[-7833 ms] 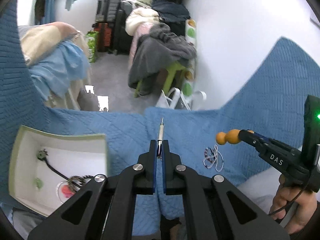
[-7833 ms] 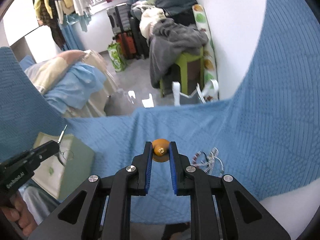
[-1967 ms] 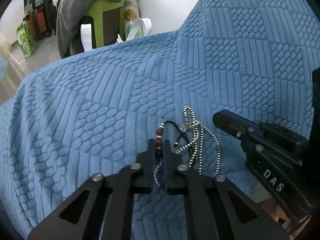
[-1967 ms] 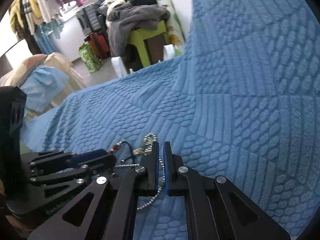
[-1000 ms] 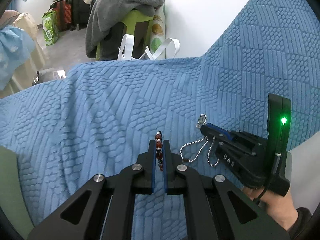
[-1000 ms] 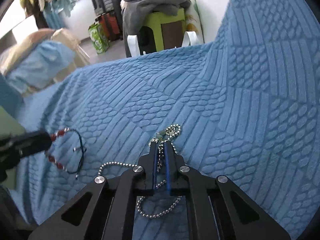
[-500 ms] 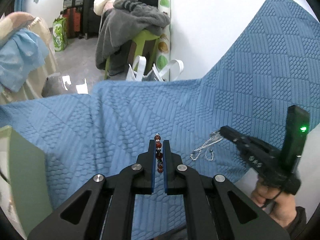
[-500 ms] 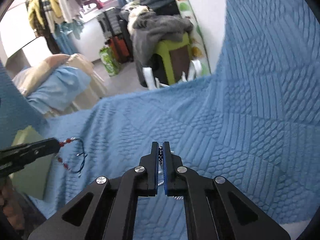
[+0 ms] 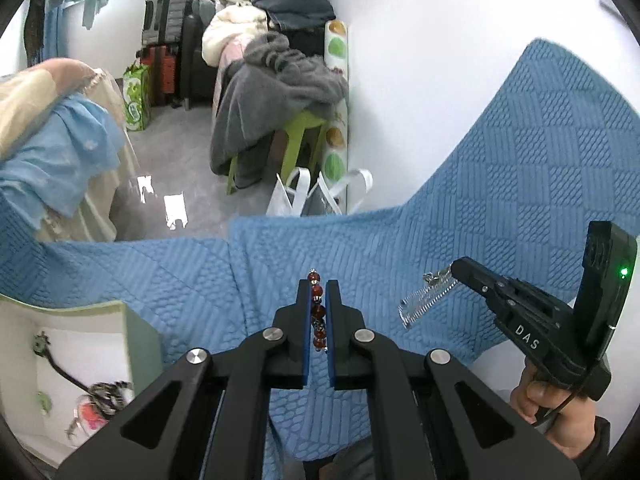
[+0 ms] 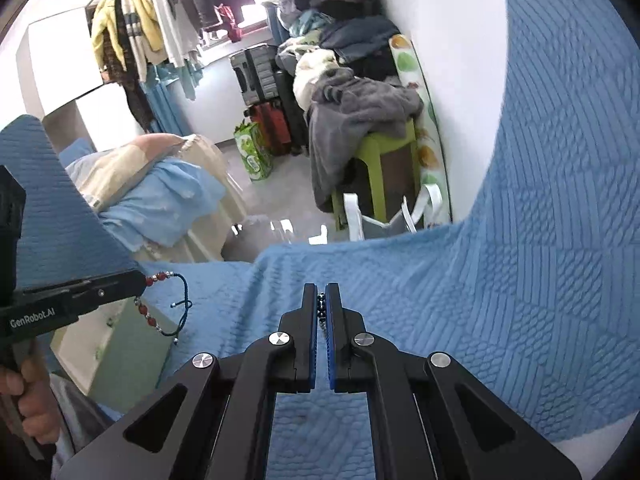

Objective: Organize jewelry
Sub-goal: 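Lift the red-beaded silver chain with both tools and carry it over the box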

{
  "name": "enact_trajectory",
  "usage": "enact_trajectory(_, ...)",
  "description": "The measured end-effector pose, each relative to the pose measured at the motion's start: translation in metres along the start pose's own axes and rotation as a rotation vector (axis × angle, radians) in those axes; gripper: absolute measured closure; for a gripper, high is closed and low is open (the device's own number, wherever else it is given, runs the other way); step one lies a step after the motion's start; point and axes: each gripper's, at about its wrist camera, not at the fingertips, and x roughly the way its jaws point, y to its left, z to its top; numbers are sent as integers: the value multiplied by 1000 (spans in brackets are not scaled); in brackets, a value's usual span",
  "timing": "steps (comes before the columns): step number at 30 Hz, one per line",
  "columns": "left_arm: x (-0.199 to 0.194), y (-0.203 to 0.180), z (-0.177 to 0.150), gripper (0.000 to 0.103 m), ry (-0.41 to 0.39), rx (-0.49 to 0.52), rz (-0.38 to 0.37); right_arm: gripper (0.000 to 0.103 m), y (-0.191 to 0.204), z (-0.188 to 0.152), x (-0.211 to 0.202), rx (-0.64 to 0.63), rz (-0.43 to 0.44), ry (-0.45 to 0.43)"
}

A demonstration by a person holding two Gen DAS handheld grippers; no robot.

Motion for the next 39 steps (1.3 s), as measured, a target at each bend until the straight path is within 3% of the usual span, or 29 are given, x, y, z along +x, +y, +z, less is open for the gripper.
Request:
enact_trajectory(14,-85,56,15,97,-50,-14,78,101,103,40,-38,-91,58,-63)
enact_trajectory(19,-109,80,15,97,-63,-32,64,101,141,44,-43,-116,85,-75)
enact_trajectory(28,-139,120,5,97,-68,-41,89,101,209,37,-39,-138,177,-53)
enact_trajectory(39,-133,183,-34,97,-7,-102,136,101,262,4,-8,-156,261,41)
